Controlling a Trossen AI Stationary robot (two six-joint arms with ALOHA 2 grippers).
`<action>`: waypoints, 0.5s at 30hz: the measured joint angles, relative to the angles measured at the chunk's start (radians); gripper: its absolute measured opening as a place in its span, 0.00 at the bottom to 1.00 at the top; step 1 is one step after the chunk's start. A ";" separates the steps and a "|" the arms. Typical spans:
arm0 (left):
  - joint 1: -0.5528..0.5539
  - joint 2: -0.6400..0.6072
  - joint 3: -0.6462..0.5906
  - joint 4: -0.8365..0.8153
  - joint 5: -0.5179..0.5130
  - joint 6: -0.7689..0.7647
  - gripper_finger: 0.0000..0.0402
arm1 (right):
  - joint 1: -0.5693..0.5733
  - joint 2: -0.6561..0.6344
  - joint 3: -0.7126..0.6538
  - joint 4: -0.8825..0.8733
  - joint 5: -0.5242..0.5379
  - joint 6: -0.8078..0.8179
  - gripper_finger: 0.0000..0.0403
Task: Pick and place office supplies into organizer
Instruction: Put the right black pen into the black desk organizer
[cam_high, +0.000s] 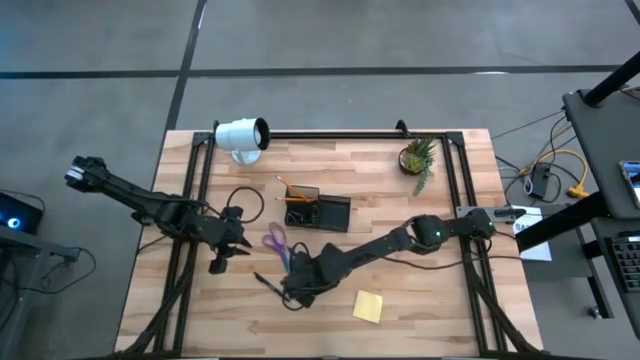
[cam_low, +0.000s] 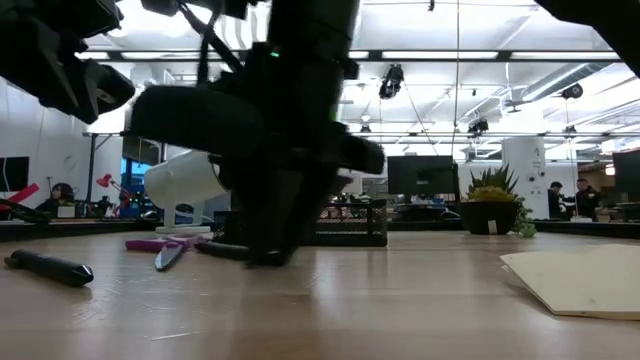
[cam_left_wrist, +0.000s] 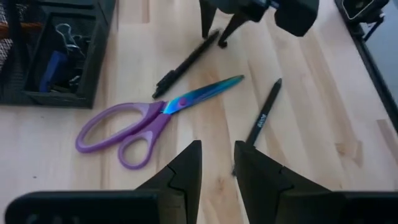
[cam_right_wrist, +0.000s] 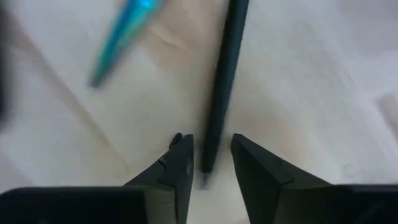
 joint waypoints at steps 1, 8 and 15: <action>0.000 0.002 0.000 0.001 -0.003 0.006 0.20 | -0.001 0.000 0.000 -0.018 0.001 0.005 0.23; 0.000 0.056 0.000 0.058 -0.007 0.058 0.20 | 0.009 -0.025 0.004 -0.057 0.004 -0.051 0.15; 0.005 0.167 0.000 0.238 -0.017 0.172 0.20 | 0.068 -0.087 0.006 -0.102 0.032 -0.054 0.13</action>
